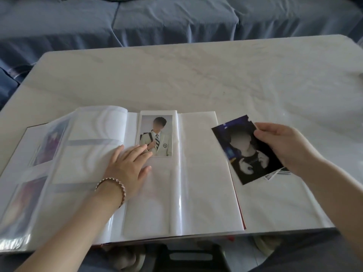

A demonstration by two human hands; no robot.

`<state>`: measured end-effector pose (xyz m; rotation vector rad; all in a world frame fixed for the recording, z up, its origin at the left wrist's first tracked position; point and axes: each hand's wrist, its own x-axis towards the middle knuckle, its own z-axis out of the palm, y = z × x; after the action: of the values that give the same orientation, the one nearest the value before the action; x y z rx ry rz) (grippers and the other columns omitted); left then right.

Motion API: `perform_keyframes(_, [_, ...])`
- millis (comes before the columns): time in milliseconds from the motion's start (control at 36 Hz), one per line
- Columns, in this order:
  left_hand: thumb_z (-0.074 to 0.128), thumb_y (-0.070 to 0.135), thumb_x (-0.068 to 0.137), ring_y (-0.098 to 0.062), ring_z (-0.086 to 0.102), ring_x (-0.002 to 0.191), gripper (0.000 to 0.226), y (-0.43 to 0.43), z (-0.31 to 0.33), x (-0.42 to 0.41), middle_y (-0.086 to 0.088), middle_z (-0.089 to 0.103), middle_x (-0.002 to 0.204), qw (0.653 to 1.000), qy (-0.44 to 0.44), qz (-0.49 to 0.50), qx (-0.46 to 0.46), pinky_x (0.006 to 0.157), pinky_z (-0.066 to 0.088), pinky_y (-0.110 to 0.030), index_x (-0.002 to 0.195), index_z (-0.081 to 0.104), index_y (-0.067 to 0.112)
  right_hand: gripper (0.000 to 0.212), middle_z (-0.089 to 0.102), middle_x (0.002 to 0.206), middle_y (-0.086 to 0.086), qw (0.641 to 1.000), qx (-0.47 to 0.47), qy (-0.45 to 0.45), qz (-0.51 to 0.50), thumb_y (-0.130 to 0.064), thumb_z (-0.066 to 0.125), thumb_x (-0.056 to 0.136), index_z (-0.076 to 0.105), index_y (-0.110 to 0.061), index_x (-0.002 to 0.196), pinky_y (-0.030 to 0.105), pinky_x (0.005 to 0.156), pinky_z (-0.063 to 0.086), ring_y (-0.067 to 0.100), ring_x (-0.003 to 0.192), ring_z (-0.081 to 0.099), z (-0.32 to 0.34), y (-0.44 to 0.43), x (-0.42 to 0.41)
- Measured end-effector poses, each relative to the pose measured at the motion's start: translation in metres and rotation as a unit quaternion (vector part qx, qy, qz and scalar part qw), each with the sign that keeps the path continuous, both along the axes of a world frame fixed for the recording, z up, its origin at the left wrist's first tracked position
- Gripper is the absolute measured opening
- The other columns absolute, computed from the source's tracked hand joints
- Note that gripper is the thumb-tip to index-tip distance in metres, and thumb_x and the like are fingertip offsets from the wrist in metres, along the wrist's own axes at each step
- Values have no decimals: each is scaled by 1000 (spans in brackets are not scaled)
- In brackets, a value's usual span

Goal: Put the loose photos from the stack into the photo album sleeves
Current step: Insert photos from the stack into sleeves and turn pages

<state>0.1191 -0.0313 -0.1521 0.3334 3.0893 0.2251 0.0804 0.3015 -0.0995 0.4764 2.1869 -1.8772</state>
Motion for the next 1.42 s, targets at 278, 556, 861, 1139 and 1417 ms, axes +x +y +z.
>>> perform_keyframes(278, [32,38,92,-9,29,137,49,-1,-3,-2,8,33,149,1000,-7,13,14,114,-4,-31,136,47,24,13,69,75,-1,993,98,6,57,-26,46,97,53,-15,100,33,53,57,12,60,69,-23,-63,23])
perform_keyframes(556, [66,15,84,-26,52,122,33,0,-4,0,-6,55,133,999,35,6,17,111,19,-45,117,65,11,16,65,87,4,985,142,82,-49,-28,41,98,36,-23,113,26,53,49,17,80,65,-53,-83,39])
perform_keyframes(861, [75,10,76,-29,60,111,33,1,-5,0,-10,62,123,998,67,-4,17,104,29,-52,108,69,8,13,59,74,-5,980,157,109,-47,-25,42,98,33,-26,106,10,39,37,7,71,60,-55,-87,43])
perform_keyframes(1139, [82,9,66,-29,64,103,36,1,-6,-1,-10,66,116,997,80,-10,2,98,35,-54,101,71,9,10,66,77,-8,996,68,43,29,-27,46,95,42,-35,90,14,42,46,-4,64,65,-64,-95,65])
perform_keyframes(1417, [60,20,88,-21,44,130,36,-1,-5,-2,-3,49,140,1000,24,6,11,114,9,-39,124,60,15,6,70,74,-3,974,78,-76,197,-30,52,93,47,-28,90,17,49,51,7,63,69,-64,-95,74])
